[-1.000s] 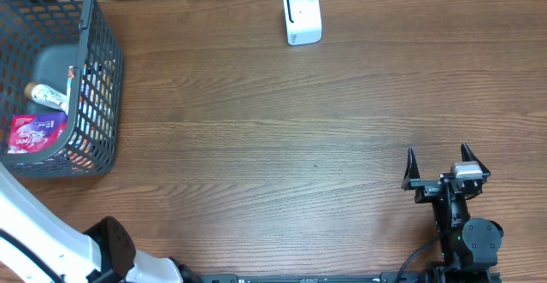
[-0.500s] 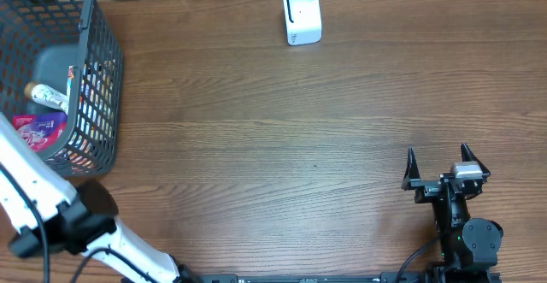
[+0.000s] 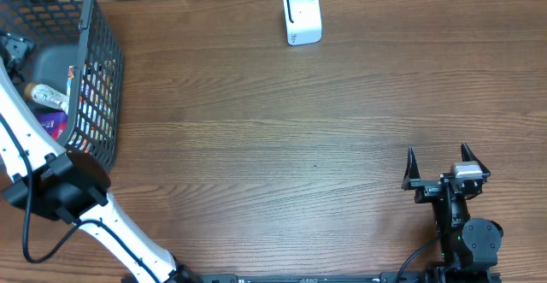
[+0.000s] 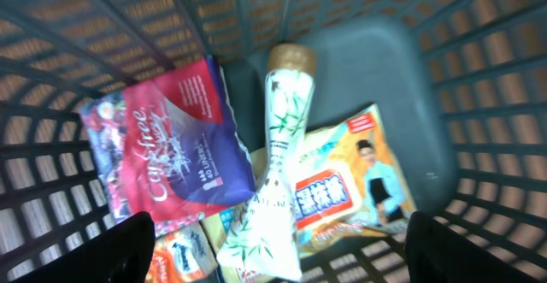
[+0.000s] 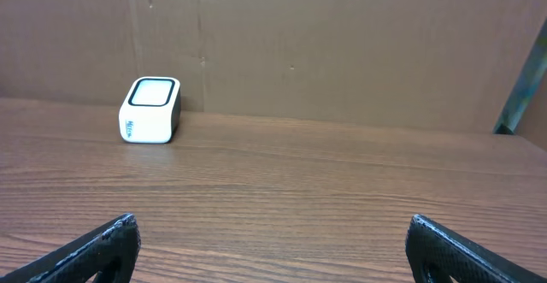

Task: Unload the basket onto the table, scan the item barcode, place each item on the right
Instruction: 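Move the left gripper over the basket toward the white tube, then lower the left gripper into the basket and grasp the white hair balm tube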

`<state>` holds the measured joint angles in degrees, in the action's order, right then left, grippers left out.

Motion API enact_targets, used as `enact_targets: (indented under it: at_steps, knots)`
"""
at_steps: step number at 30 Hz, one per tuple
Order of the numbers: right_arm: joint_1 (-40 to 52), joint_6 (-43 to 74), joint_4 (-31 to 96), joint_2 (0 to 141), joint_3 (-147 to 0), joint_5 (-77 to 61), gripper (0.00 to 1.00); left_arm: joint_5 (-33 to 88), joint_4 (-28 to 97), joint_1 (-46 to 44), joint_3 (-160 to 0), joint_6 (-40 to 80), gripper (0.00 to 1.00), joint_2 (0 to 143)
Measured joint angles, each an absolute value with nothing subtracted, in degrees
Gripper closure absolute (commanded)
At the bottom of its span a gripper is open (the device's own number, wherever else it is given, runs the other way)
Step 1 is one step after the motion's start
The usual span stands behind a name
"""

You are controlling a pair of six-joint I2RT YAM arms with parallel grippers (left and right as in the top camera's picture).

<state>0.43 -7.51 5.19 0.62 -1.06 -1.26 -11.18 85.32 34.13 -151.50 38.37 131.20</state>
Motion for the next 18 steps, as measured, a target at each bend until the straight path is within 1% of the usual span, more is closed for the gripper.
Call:
enact_targets:
  at_steps: [4, 12, 18]
  knots:
    - [0.43, -7.51, 5.17, 0.62, -1.06, -1.23, 0.00, -10.31, 85.36, 34.13, -151.50, 38.35, 0.24, 134.96]
    - [0.43, -7.51, 5.15, 0.62, -1.06, -1.26, 0.00, -8.19, 88.77, 33.08, -151.50, 37.10, 0.25, 138.43]
    - [0.43, -7.51, 5.19, 0.62, -1.06, -1.26, 0.00, -7.92, 89.84, 30.87, -151.48, 37.08, 0.22, 142.58]
